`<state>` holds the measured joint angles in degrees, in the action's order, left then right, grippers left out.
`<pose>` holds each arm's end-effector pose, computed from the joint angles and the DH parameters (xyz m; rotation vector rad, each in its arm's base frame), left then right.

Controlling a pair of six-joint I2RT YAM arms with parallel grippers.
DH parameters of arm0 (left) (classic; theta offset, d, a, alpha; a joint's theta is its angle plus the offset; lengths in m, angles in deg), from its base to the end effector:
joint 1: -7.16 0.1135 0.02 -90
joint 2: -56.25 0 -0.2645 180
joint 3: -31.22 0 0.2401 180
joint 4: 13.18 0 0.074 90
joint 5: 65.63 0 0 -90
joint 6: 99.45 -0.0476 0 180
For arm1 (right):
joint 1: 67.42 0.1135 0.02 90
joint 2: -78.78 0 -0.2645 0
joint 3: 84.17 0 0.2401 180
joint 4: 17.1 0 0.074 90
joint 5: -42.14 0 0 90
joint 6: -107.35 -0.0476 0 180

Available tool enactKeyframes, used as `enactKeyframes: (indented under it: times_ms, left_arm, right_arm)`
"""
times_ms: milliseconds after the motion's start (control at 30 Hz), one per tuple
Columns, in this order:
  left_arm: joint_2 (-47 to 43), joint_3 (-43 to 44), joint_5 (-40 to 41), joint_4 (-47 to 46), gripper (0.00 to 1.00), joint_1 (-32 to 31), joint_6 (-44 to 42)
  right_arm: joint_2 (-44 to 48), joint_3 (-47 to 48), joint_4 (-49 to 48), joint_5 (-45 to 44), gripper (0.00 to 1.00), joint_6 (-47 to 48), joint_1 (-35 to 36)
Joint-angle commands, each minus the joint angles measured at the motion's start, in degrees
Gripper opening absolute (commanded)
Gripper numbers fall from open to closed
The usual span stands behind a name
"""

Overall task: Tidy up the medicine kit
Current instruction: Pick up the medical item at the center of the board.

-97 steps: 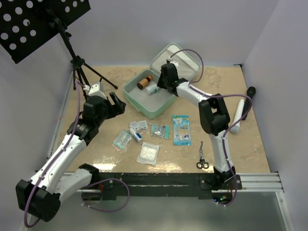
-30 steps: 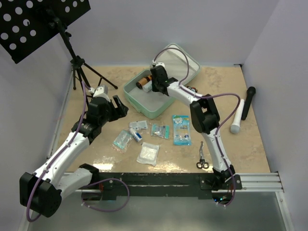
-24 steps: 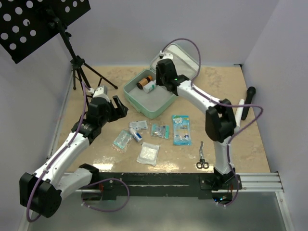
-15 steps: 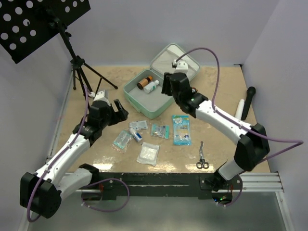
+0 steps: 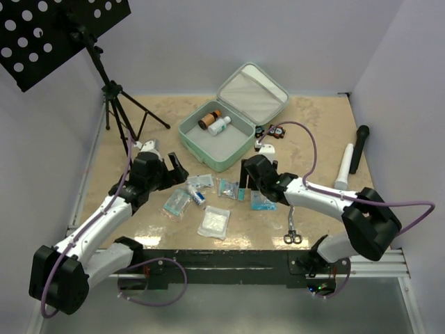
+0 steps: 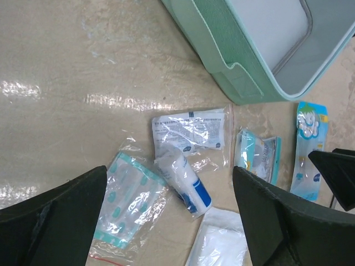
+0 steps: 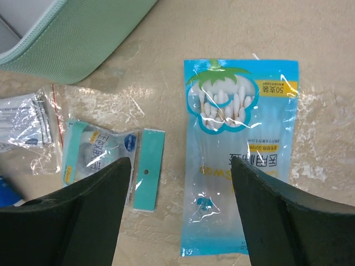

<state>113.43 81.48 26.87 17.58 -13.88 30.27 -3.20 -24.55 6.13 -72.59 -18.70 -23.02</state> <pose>0.1979 -0.0739 0.2326 -0.3942 2.2463 -0.5236 0.2191 0.1867 0.2003 0.0375 2.2861 0.2191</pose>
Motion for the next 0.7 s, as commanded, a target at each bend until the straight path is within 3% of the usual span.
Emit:
enactKeyframes:
  times_ms: [0,233,667]
  left_arm:
    - [-2.17,-1.86,-4.78,-3.37,0.99,-0.06,0.7]
    - [-1.12,-3.62,-5.84,-3.9,0.92,-0.06,1.49]
    - [-0.59,-5.47,-8.57,-6.89,0.91,-0.06,2.11]
  right_arm:
    - [0.24,-1.37,-2.34,-3.92,0.77,-6.48,-0.02]
    - [-2.4,-3.23,-3.75,-2.34,0.74,-6.05,-2.83]
    - [-8.28,0.82,-0.58,-1.81,0.68,-2.09,-2.22]
